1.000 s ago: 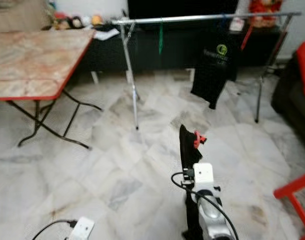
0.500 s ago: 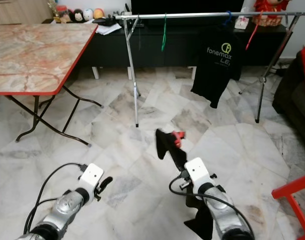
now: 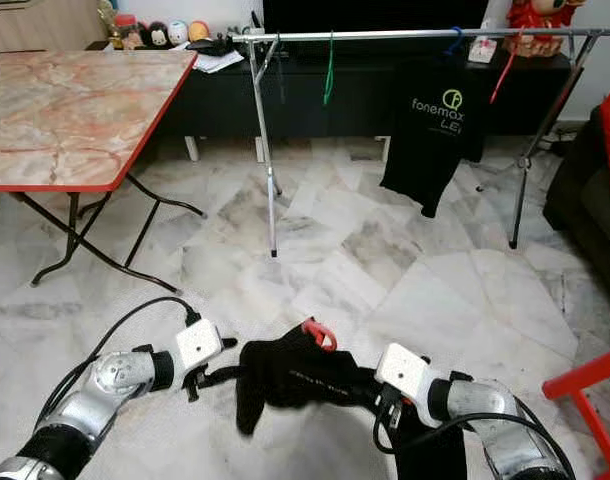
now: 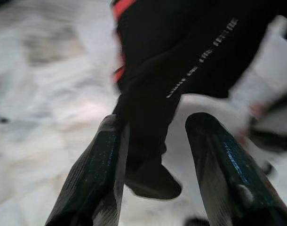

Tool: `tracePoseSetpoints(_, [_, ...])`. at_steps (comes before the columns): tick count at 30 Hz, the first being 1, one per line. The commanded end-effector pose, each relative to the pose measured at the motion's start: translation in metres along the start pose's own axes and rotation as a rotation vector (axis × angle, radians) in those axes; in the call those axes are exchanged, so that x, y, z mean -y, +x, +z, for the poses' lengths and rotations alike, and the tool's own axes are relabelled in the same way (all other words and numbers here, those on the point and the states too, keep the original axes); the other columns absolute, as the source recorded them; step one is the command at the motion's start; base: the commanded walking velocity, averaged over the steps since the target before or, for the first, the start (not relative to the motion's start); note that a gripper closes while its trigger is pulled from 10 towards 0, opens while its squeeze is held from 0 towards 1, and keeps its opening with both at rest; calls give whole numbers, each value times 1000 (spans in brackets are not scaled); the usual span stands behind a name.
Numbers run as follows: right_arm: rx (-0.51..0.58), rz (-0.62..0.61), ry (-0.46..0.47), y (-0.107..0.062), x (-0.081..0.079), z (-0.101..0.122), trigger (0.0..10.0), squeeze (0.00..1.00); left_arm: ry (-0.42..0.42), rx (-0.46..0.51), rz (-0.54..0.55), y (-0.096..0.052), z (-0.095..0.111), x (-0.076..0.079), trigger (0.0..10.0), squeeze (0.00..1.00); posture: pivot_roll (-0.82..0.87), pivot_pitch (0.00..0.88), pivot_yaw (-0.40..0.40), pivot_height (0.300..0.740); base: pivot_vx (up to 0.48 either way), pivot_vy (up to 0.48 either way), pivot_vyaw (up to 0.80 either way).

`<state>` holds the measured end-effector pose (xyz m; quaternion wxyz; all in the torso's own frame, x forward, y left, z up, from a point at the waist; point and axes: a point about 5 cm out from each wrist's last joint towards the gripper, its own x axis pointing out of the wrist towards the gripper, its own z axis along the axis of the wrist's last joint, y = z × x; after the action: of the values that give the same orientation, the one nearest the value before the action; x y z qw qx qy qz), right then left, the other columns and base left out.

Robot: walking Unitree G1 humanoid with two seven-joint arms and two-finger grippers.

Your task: Hang hanger

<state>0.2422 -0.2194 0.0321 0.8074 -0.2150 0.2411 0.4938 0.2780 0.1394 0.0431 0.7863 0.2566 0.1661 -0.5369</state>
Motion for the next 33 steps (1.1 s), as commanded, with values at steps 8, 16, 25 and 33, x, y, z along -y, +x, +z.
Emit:
tracePoseSetpoints(8, [122, 112, -18, 12, -5, 26, 10000, 0, 32, 9, -115, 2, 24, 2, 10000, 0, -118, 0, -30, 740, 0, 0, 0])
tracePoseSetpoints(16, [151, 177, -39, 26, -15, 34, 10000, 0, -16, 3, -148, 0, 28, 1, 10000, 0, -113, 0, -44, 740, 0, 0, 0])
tracePoseSetpoints(25, [156, 162, -60, 27, -13, 38, 10000, 0, -63, -23, -254, 0, 23, 13, 10000, 0, -107, 0, -47, 740, 0, 0, 0])
tracePoseSetpoints(33, [175, 181, -73, 32, -17, 42, 10000, 0, -75, -24, -257, 10, 27, 15, 10000, 0, -108, 0, -44, 740, 0, 0, 0])
